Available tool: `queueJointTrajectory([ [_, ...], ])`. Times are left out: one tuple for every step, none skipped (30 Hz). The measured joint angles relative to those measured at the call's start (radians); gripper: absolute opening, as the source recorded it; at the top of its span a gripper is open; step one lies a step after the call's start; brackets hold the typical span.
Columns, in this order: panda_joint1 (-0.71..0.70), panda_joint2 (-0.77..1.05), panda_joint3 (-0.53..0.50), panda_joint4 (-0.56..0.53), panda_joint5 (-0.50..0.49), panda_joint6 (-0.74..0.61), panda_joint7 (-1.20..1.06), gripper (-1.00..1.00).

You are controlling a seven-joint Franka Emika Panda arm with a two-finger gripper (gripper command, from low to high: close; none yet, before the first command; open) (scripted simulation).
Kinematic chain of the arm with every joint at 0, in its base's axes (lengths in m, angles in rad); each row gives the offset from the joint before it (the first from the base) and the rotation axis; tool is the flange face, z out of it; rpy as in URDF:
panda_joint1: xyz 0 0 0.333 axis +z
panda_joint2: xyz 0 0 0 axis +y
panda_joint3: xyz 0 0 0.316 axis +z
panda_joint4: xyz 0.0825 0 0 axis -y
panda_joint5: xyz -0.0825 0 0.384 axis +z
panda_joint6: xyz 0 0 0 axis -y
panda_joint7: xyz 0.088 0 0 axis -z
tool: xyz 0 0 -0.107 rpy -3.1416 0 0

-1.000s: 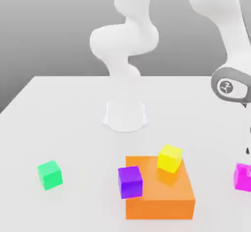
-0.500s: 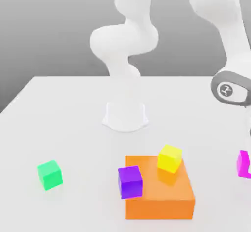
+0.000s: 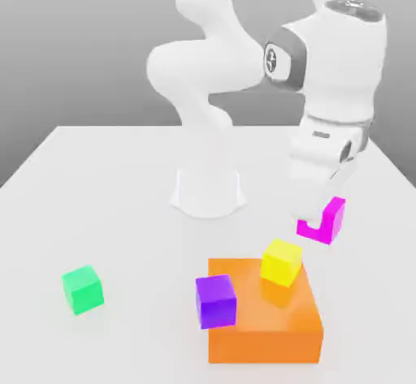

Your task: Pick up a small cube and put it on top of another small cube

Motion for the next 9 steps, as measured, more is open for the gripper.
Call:
queueJointTrajectory([
  [-0.009, -0.012, -0.007, -0.015, 0.001, 0.003, -0.002, -1.0],
  [-0.014, 0.0, -0.01, -0.027, 0.001, 0.027, -0.003, -1.0],
  [-0.017, 0.024, -0.01, -0.037, 0.0, 0.06, -0.003, -1.0],
  [-0.019, 0.053, -0.01, -0.046, -0.001, 0.099, -0.002, -1.0],
  [-0.021, 0.086, -0.009, -0.054, -0.002, 0.14, -0.001, -1.0],
  [-0.023, 0.12, -0.007, -0.062, -0.005, 0.182, 0.001, -1.0],
  [-0.024, 0.139, -0.007, -0.067, -0.006, 0.206, 0.002, 1.0],
  [-0.024, 0.139, -0.007, -0.067, -0.006, 0.206, 0.002, 1.0],
  [-0.024, 0.139, -0.007, -0.067, -0.006, 0.206, 0.002, 1.0],
])
